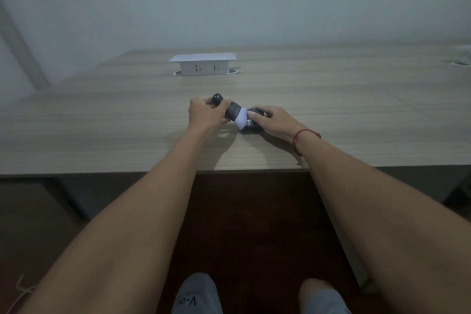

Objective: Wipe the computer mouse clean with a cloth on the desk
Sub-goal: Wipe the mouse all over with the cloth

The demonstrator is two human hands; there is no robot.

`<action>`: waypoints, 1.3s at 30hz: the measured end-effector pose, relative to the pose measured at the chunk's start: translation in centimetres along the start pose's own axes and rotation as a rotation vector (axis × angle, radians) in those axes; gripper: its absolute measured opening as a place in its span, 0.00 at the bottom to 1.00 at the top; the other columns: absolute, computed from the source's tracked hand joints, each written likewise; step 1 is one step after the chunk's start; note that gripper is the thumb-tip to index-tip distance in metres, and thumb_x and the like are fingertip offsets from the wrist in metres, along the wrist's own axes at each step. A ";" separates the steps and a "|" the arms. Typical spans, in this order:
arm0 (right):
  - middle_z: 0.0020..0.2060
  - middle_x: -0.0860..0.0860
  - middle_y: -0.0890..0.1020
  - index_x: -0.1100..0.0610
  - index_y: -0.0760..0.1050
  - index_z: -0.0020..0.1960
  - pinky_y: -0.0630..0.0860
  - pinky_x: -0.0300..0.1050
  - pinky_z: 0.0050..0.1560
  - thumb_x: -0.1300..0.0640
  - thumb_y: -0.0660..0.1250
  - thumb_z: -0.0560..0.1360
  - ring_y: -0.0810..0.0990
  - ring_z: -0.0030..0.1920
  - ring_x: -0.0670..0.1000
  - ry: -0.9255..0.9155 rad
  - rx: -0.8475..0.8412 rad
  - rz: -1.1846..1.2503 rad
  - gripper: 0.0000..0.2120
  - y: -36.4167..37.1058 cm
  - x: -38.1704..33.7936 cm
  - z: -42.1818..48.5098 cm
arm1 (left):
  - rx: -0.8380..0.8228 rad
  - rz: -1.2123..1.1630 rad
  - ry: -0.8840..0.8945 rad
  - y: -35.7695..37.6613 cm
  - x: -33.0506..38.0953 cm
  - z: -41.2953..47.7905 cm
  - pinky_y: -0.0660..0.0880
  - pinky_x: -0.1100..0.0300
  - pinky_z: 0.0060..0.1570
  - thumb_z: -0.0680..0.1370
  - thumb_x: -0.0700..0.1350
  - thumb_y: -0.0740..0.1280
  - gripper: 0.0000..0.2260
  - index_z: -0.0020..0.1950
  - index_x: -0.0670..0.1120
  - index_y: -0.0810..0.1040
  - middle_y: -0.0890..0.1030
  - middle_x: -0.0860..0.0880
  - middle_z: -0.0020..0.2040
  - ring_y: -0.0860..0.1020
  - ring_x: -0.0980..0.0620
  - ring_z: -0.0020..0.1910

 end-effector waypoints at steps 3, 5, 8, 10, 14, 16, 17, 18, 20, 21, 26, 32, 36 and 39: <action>0.67 0.55 0.76 0.57 0.70 0.72 0.68 0.41 0.60 0.47 0.64 0.79 0.75 0.63 0.52 0.009 -0.018 0.010 0.25 0.1 0.1 -0.3 | 0.168 0.250 0.045 -0.4 -0.2 -0.1 0.80 0.55 0.52 0.74 0.48 0.71 0.13 0.52 0.39 0.81 0.83 0.44 0.50 0.82 0.46 0.50; 0.68 0.55 0.75 0.57 0.69 0.73 0.68 0.43 0.63 0.46 0.64 0.79 0.74 0.66 0.53 0.008 -0.016 -0.003 0.26 0.2 0.1 -0.4 | 0.132 0.256 0.015 0.0 -1.0 -0.3 0.80 0.51 0.53 0.74 0.49 0.71 0.13 0.50 0.40 0.81 0.83 0.42 0.49 0.82 0.44 0.49; 0.71 0.54 0.73 0.57 0.66 0.74 0.66 0.46 0.69 0.45 0.63 0.79 0.71 0.70 0.54 0.022 0.004 -0.021 0.27 0.3 0.0 -0.2 | 0.016 0.201 0.034 -0.4 -1.0 -0.6 0.82 0.51 0.50 0.74 0.47 0.72 0.09 0.48 0.43 0.80 0.84 0.44 0.45 0.84 0.46 0.45; 0.71 0.54 0.72 0.57 0.67 0.74 0.65 0.48 0.72 0.45 0.63 0.79 0.71 0.70 0.54 0.023 0.028 -0.021 0.28 0.4 -0.1 0.1 | -0.002 0.059 0.014 -1.2 -1.0 -0.7 0.82 0.53 0.47 0.75 0.45 0.72 0.11 0.52 0.39 0.80 0.83 0.44 0.44 0.84 0.48 0.44; 0.70 0.56 0.74 0.57 0.68 0.74 0.67 0.51 0.71 0.46 0.63 0.79 0.73 0.68 0.56 0.037 0.037 -0.038 0.27 0.5 -0.3 0.3 | 0.013 -0.103 -0.030 -0.7 -1.2 -1.6 0.83 0.53 0.43 0.73 0.43 0.73 0.13 0.51 0.35 0.79 0.83 0.42 0.44 0.85 0.46 0.43; 0.69 0.56 0.74 0.57 0.68 0.73 0.67 0.50 0.71 0.45 0.64 0.78 0.73 0.68 0.55 0.035 0.042 -0.023 0.27 0.4 -0.3 0.4 | 0.087 0.071 0.001 -0.9 -1.3 -1.8 0.82 0.50 0.47 0.71 0.47 0.73 0.15 0.51 0.37 0.81 0.84 0.42 0.44 0.84 0.46 0.43; 0.70 0.55 0.74 0.58 0.68 0.73 0.66 0.50 0.72 0.45 0.64 0.78 0.72 0.69 0.55 0.036 0.046 -0.017 0.28 0.4 -0.3 0.4 | 0.117 0.152 0.027 -1.1 -0.9 -2.0 0.82 0.51 0.47 0.72 0.47 0.73 0.14 0.49 0.37 0.82 0.84 0.43 0.43 0.84 0.46 0.42; 0.70 0.55 0.73 0.58 0.68 0.73 0.66 0.51 0.72 0.45 0.65 0.78 0.72 0.69 0.54 0.038 0.049 -0.014 0.28 0.4 -0.3 0.5 | 0.138 0.209 0.058 -1.2 -0.5 -1.9 0.83 0.51 0.46 0.73 0.47 0.72 0.12 0.48 0.38 0.82 0.83 0.44 0.41 0.83 0.46 0.41; 0.70 0.55 0.74 0.57 0.68 0.73 0.66 0.52 0.72 0.44 0.65 0.78 0.73 0.69 0.55 0.041 0.048 -0.011 0.29 0.4 -0.2 0.5 | 0.105 0.171 0.095 -1.2 -0.1 -1.7 0.83 0.52 0.42 0.74 0.45 0.72 0.09 0.45 0.39 0.81 0.83 0.43 0.41 0.84 0.47 0.40; 0.69 0.55 0.74 0.57 0.68 0.73 0.67 0.52 0.71 0.44 0.65 0.78 0.73 0.68 0.55 0.045 0.046 -0.010 0.29 0.4 -0.1 0.5 | 0.073 0.127 0.092 -1.0 0.1 -1.9 0.84 0.53 0.41 0.74 0.44 0.72 0.07 0.44 0.40 0.81 0.84 0.42 0.41 0.84 0.47 0.40; 0.71 0.55 0.72 0.57 0.67 0.74 0.66 0.52 0.72 0.45 0.65 0.77 0.71 0.70 0.54 0.031 0.039 0.011 0.29 0.3 -0.1 0.3 | 0.133 0.334 0.182 -0.7 -0.2 -1.1 0.80 0.56 0.45 0.74 0.48 0.71 0.10 0.44 0.40 0.82 0.84 0.43 0.42 0.83 0.47 0.43; 0.73 0.54 0.70 0.57 0.64 0.76 0.67 0.52 0.72 0.45 0.68 0.76 0.71 0.70 0.53 0.016 -0.045 0.057 0.33 0.0 -0.4 -0.8 | 0.195 0.330 0.141 0.1 -0.7 -0.2 0.76 0.57 0.42 0.75 0.48 0.68 0.12 0.45 0.38 0.80 0.83 0.41 0.44 0.81 0.44 0.44; 0.69 0.56 0.73 0.62 0.67 0.73 0.68 0.42 0.62 0.47 0.66 0.78 0.73 0.63 0.51 0.009 -0.047 0.013 0.29 -0.1 -0.6 -1.0 | 0.105 0.317 0.128 0.2 -0.9 0.1 0.80 0.52 0.48 0.76 0.47 0.69 0.10 0.43 0.41 0.80 0.83 0.41 0.44 0.82 0.45 0.44; 0.66 0.60 0.76 0.65 0.70 0.69 0.69 0.44 0.61 0.49 0.65 0.79 0.75 0.64 0.56 0.003 -0.005 0.008 0.25 -0.2 -0.8 -0.9 | -0.076 0.057 0.032 -0.6 -0.5 -0.1 0.83 0.56 0.44 0.76 0.43 0.71 0.05 0.44 0.42 0.79 0.83 0.41 0.45 0.84 0.47 0.45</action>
Point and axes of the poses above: each hand's wrist, its own z-axis towards the middle knuckle, its own y-axis out of the palm, x = y × z, the point moved 5 cm from there along z, towards the middle knuckle
